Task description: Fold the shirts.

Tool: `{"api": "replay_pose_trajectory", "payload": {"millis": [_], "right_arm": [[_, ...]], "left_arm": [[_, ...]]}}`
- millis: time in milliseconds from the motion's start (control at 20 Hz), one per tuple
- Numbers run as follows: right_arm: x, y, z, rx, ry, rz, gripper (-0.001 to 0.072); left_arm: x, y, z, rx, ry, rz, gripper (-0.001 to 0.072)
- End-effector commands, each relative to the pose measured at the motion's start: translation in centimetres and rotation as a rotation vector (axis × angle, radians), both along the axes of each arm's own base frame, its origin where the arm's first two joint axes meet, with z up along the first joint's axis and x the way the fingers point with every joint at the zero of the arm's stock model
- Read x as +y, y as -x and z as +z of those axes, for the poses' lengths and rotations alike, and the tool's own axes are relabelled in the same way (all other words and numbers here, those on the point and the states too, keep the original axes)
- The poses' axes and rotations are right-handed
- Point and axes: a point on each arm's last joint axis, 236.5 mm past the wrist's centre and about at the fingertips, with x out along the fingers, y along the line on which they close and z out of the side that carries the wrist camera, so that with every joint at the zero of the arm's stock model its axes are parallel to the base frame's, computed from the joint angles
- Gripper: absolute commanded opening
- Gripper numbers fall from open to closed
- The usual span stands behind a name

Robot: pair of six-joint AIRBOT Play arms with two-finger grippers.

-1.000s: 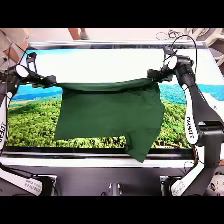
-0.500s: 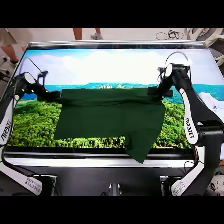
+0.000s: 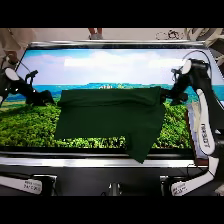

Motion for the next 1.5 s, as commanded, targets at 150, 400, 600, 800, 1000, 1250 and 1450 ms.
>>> {"api": "replay_pose_trajectory", "payload": {"millis": [150,400,600,800,1000,1250,1450], "right_arm": [[1.2,7.3,-1.4,0.035,-0.094,0.013,0.0489],[1.3,7.7,-1.4,0.039,-0.096,0.019,0.0488],[0.8,8.2,-1.5,0.058,-0.078,0.026,0.0489],[0.5,10.8,-1.8,0.065,-0.059,0.064,0.0495],[4.1,16.7,-6.3,0.114,-0.2,0.022,0.0539],[6.2,17.3,-10.3,0.053,-0.276,-0.084,0.0521],[6.2,15.1,-10.6,-0.035,-0.277,-0.131,0.0303]], "left_arm": [[-1.1,13.6,-6.1,0.143,0.008,0.069,0.0535],[-2.9,14.5,-8.1,0.151,0.055,0.1,0.053],[-3.6,13.4,-9.1,0.122,0.037,0.115,0.0497],[-4.5,12.1,-9.7,0.079,0.019,0.113,0.0077],[-4.8,11.7,-9.1,0.047,0.016,0.087,0.0027],[-4.7,11.0,-7.3,-0.018,0.013,0.084,0.0027],[-4.7,10.9,-7.1,-0.024,0.013,0.084,0.0028]]}}
